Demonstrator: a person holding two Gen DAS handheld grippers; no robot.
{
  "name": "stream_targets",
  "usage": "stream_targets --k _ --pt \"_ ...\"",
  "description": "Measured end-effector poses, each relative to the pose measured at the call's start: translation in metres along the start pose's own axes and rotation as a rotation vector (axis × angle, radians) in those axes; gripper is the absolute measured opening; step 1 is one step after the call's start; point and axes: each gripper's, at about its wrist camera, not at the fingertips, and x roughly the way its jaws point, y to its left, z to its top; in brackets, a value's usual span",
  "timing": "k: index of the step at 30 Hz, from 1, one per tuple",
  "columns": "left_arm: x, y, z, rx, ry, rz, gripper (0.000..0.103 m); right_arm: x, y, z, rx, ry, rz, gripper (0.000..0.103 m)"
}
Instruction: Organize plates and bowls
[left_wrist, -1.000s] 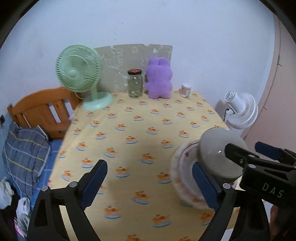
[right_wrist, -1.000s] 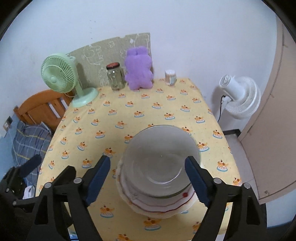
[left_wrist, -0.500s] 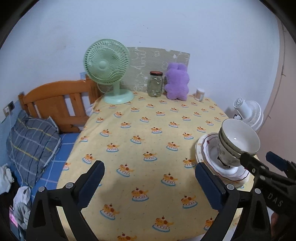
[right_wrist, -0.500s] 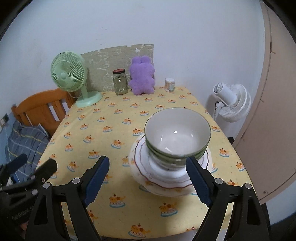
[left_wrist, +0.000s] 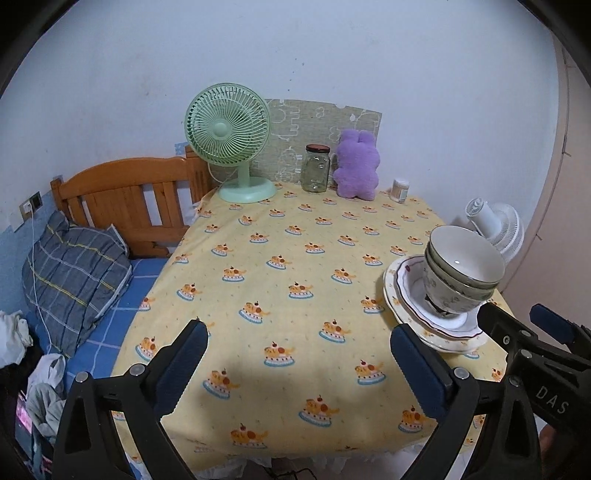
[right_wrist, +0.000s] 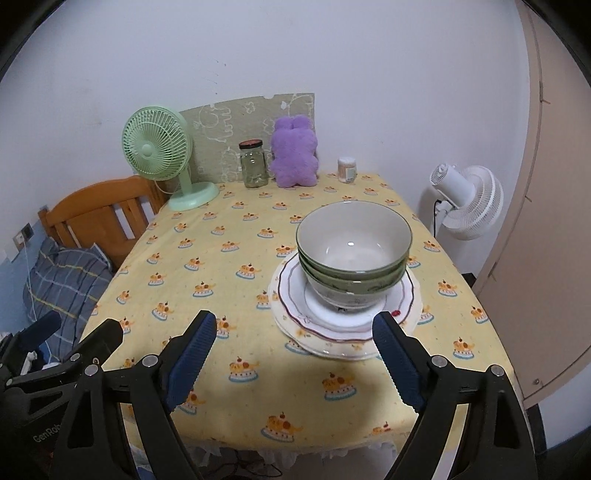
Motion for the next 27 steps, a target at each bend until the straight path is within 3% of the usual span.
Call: stream_targets --k 13,27 --pt "-0.009 -0.001 -0.008 -0.031 -0.038 -0.027 0.101 -0.019 -0.006 -0.011 0.001 -0.049 -0.024 0.093" --pt "-0.013 -0.004 -0.008 -0.014 -0.052 0.001 0.101 -0.018 -0.009 -0.012 0.011 -0.044 -0.02 0.094"
